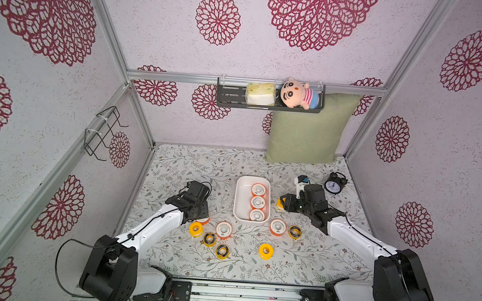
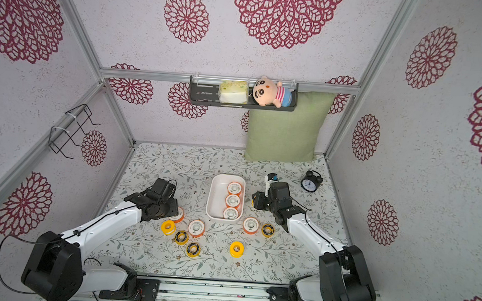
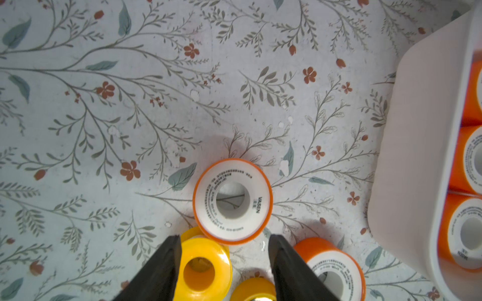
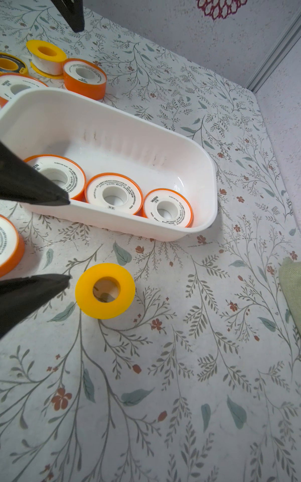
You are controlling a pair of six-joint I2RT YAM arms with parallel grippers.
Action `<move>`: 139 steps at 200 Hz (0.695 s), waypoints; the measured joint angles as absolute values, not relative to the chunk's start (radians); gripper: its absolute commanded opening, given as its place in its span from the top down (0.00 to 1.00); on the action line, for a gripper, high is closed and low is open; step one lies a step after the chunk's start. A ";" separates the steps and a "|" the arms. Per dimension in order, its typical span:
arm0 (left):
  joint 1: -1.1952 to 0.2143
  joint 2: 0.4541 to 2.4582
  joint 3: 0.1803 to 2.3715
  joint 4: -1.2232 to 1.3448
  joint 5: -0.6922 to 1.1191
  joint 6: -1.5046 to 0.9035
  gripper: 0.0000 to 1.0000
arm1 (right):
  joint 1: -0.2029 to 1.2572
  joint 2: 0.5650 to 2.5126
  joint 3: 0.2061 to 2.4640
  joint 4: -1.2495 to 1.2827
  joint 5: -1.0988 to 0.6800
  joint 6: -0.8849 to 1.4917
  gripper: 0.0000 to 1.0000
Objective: Put the sealing tape into the storage box
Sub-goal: Pick up the sealing tape at the center of the board.
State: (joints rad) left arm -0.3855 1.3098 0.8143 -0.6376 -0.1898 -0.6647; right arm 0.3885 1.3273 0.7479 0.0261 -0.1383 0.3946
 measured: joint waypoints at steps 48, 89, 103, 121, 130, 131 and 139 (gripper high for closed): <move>-0.457 1.265 0.788 -0.681 -0.153 -0.732 0.39 | 0.389 1.327 0.746 0.030 -0.154 0.394 0.51; -0.577 1.269 0.765 -0.701 -0.126 -0.794 0.29 | 0.389 1.327 0.742 0.036 -0.161 0.394 0.51; -0.606 1.279 0.764 -0.702 -0.122 -0.810 0.22 | 0.389 1.327 0.742 0.038 -0.161 0.395 0.51; -0.633 1.297 0.764 -0.702 -0.121 -0.825 0.16 | 0.389 1.327 0.742 0.041 -0.161 0.394 0.51; -0.644 1.306 0.764 -0.702 -0.121 -0.829 0.14 | 0.389 1.327 0.741 0.041 -0.161 0.394 0.51; -0.646 1.308 0.764 -0.701 -0.121 -0.827 0.14 | 0.389 1.327 0.741 0.041 -0.161 0.394 0.51; -0.653 1.316 0.764 -0.702 -0.121 -0.831 0.15 | 0.389 1.327 0.740 0.042 -0.161 0.395 0.51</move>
State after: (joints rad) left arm -0.6533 1.3163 0.7635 -0.7017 -0.1211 -0.8314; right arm 0.3885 1.3273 0.7403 0.0418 -0.1608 0.3946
